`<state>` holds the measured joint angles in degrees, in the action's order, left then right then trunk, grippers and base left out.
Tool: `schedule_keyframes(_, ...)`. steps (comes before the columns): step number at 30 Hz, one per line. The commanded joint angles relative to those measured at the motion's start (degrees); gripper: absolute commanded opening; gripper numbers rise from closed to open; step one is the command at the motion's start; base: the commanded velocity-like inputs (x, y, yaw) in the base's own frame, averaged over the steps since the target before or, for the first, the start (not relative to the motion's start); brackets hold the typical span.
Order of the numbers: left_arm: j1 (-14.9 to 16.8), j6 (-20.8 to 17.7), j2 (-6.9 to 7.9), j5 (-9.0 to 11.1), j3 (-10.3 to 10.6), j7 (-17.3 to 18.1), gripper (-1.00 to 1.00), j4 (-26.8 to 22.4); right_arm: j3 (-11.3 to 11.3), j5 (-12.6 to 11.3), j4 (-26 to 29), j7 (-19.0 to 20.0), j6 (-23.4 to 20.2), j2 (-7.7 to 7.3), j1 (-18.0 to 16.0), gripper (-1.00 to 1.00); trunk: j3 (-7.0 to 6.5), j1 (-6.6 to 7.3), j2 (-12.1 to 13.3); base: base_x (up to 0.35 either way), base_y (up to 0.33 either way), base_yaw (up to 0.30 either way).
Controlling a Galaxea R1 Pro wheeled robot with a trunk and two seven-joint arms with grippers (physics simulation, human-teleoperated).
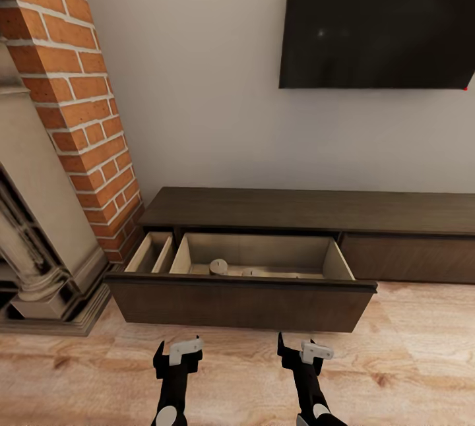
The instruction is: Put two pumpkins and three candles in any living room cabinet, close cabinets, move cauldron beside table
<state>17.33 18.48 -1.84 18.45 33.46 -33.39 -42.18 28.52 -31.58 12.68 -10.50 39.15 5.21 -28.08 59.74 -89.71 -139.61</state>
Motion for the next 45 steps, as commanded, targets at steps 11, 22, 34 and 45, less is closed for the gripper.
schedule_keyframes(11,0.1,0.4,0.02,1.0,0.2,-0.3,1.0,0.0,0.5,-0.2,-0.2,-0.6,0.2,0.06,0.0,1.0,0.05,0.01,0.0,0.16,0.0,0.0)
schedule_keyframes(22,0.1,0.4,-0.15,0.4,0.3,-0.4,1.0,0.5,0.5,-0.3,-0.3,-0.8,0.1,0.36,0.0,1.0,0.05,0.01,0.0,0.146,0.0,0.0)
schedule_keyframes(34,0.1,0.4,-0.13,0.3,0.4,-0.4,1.0,0.6,0.5,-0.3,-0.4,-0.9,0.2,0.2,0.0,1.0,0.05,0.01,0.0,0.057,0.0,0.0)
schedule_keyframes(45,0.1,0.4,-0.1,0.3,0.3,-0.4,1.0,0.6,0.5,-0.3,-0.5,-0.8,0.2,0.07,0.0,1.0,0.05,0.01,0.0,0.127,0.0,0.0)
